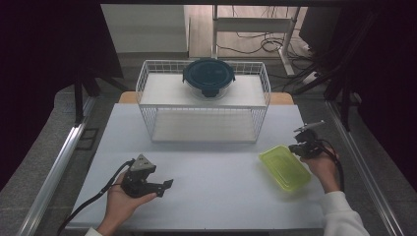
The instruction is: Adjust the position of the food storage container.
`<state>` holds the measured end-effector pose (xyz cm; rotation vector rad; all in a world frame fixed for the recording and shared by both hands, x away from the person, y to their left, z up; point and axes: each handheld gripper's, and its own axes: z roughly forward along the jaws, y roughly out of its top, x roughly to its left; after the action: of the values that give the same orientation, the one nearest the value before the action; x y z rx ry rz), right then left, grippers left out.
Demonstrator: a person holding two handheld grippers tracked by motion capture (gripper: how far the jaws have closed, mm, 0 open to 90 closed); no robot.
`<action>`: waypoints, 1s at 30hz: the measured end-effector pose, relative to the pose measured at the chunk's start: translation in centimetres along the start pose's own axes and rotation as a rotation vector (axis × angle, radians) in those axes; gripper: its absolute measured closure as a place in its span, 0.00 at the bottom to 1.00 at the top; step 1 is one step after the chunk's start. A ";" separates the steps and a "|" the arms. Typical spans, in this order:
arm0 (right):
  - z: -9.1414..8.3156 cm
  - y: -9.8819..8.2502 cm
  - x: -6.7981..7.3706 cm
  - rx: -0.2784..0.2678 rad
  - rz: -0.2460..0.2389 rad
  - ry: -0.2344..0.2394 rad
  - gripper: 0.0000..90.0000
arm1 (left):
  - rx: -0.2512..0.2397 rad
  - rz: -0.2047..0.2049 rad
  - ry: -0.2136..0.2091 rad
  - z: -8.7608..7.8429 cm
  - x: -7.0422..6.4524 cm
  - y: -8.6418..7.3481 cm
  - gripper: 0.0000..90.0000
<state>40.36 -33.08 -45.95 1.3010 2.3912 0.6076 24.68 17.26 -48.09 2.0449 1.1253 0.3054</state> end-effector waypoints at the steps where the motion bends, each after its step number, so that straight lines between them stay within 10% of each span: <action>1: 0.1 0.2 0.5 0.004 -0.013 0.002 0.99 | 0.002 0.002 0.000 0.0 0.0 0.0 0.21; 15: 1.6 2.3 7.2 0.000 -0.280 0.144 0.99 | 0.012 0.009 -0.001 0.1 0.0 -0.1 0.22; 30: 2.0 2.3 8.6 0.002 -0.357 0.196 0.99 | 0.017 0.012 -0.002 0.2 0.0 -0.1 0.22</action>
<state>38.45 -24.23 -47.28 0.8138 2.6926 0.6486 24.71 17.16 -48.28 2.0673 1.1187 0.3003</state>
